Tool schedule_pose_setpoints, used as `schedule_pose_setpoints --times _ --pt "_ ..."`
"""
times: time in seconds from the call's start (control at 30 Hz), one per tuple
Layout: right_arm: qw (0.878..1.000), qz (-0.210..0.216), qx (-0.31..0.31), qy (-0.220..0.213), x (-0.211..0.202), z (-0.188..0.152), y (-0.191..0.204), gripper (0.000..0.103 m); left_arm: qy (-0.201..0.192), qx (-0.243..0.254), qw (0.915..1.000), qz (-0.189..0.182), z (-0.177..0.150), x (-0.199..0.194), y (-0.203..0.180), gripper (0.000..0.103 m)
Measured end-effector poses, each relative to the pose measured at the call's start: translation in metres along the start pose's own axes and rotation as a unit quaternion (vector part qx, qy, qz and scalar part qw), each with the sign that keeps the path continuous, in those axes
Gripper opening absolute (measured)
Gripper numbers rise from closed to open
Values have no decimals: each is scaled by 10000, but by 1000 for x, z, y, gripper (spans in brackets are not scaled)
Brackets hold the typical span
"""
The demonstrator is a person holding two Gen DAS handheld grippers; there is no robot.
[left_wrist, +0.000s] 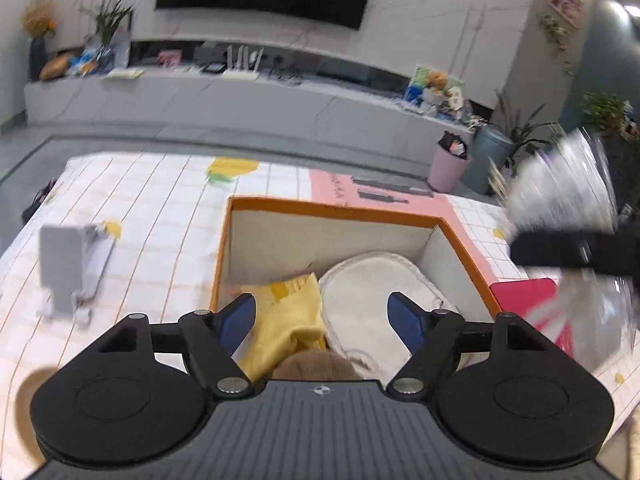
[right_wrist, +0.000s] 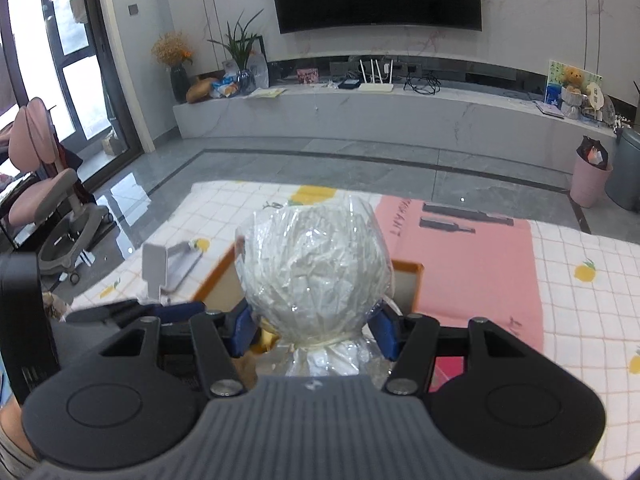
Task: Organize soft objects
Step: 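Carry the bundle over the orange box with right while left carries the yellow cloth, then drop the yellow cloth with left while right lowers the bundle into the box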
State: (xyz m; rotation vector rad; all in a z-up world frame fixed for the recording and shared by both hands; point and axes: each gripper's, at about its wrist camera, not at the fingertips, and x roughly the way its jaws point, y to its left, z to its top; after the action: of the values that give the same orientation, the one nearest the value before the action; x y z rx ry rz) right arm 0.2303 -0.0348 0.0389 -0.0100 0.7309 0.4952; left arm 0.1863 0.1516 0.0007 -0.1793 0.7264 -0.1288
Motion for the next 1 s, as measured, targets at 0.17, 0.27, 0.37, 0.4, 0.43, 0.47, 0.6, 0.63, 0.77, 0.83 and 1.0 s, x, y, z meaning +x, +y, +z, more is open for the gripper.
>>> schedule_pose_setpoints --times 0.17,0.27,0.37,0.4,0.43,0.47,0.6,0.63,0.77,0.83,1.0 --pt "9998 143 -52 150 -12 -15 -7 58 273 34 9983 515 2 -31 -4 88" --pt "9992 250 -146 288 -3 -24 -3 58 161 197 9948 985 -7 -58 -7 88" --pt "9976 -44 -579 382 18 -36 13 58 -98 326 9883 1487 -26 -86 -7 89" --pt "9964 -83 -679 505 27 -39 18 58 -129 324 9863 1614 -33 -92 -5 89" --pt "9950 -133 -762 637 38 -42 22 58 -166 291 9849 1701 -39 -97 -3 89" --pt "9935 -203 -821 756 50 -43 26 58 -210 260 9845 1720 -45 -100 1 89" --pt "9865 -751 -739 1254 97 -49 34 58 -256 178 9864 1616 -51 -96 15 89" --pt "9840 -813 -656 1443 109 -50 34 58 -212 205 9868 1591 -50 -92 18 89" --pt "9714 -1134 -1265 1658 140 -47 52 58 -250 547 9866 1519 -54 -84 21 89" --pt "9691 -1189 -1076 1874 157 -44 49 58 -304 772 9842 1561 -59 -81 18 89" --pt "9701 -1030 -831 2035 180 -43 31 61 -262 1048 9797 1689 -64 -77 11 89"
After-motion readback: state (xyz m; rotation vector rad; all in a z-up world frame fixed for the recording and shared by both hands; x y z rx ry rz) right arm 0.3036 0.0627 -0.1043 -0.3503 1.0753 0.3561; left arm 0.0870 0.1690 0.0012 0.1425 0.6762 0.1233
